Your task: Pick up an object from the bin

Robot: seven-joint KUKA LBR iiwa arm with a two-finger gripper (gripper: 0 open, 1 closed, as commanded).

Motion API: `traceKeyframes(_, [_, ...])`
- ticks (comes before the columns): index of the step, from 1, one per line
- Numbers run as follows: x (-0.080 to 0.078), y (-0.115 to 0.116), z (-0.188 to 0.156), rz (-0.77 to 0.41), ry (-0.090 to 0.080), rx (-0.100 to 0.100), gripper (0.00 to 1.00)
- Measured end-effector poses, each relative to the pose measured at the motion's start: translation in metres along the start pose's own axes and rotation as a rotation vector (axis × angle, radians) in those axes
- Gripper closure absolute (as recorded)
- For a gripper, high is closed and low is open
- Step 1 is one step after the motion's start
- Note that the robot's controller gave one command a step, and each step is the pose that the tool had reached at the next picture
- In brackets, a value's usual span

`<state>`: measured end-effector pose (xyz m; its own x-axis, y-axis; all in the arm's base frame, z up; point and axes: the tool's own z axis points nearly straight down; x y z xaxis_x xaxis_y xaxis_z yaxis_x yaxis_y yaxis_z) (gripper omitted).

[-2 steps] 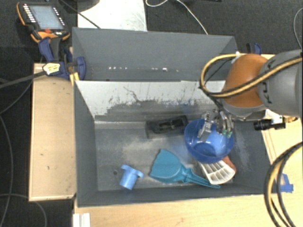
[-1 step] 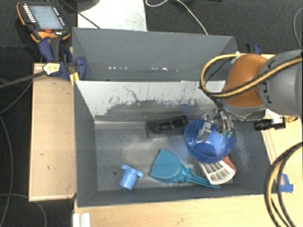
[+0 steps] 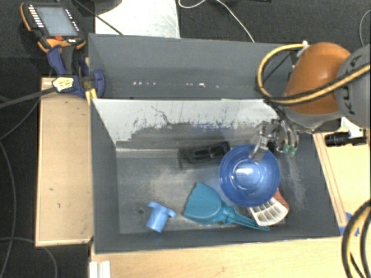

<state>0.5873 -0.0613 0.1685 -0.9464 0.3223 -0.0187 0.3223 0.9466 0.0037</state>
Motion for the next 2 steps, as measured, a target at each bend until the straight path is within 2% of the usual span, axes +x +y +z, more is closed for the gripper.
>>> traceKeyframes(1, [0.003, -0.006, -0.085, -0.026, 0.000, 0.001, 1.00])
traceKeyframes(2, [0.000, 0.010, -0.066, -0.049, -0.002, 0.000, 1.00])
